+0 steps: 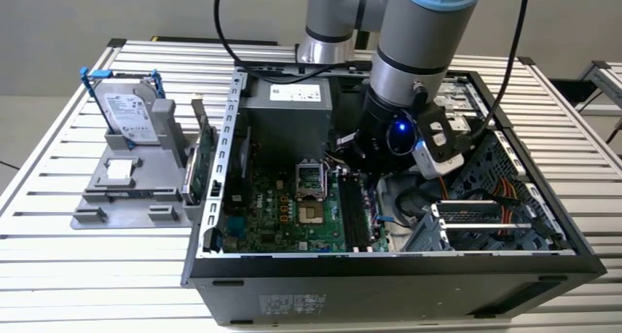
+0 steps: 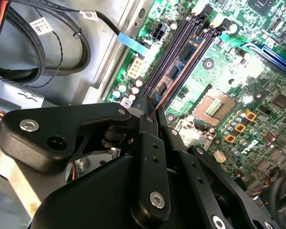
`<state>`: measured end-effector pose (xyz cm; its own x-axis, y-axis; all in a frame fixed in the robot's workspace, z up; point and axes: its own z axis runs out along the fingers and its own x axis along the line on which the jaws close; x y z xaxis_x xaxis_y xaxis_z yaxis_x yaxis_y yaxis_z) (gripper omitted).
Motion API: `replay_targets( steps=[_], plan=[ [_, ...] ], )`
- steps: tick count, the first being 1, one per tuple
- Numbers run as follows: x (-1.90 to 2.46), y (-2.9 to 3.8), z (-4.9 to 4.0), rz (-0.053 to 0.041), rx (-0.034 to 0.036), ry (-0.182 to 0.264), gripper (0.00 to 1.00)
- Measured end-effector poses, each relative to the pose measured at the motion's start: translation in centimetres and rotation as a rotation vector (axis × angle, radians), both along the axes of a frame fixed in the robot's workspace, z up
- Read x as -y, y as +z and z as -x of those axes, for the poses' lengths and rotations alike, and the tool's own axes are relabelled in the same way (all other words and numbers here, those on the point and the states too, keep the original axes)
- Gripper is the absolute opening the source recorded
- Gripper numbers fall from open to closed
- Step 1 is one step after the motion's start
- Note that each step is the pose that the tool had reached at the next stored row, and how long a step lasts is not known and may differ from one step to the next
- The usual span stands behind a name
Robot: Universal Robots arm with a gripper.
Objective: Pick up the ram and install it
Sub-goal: 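Insert the ram into the slot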
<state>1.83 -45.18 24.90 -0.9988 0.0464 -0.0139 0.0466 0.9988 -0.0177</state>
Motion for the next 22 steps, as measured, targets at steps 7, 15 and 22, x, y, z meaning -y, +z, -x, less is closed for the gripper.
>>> replay_targets(
  steps=[7,15,22],
  plan=[
    [0.0,-0.47,0.0,0.0002,-0.0001,0.0,0.0],
    [0.02,-0.63,0.0,0.0,0.0,0.001,0.0],
    [0.26,-0.85,0.0,0.0001,-0.0001,0.008,0.0]
  ],
)
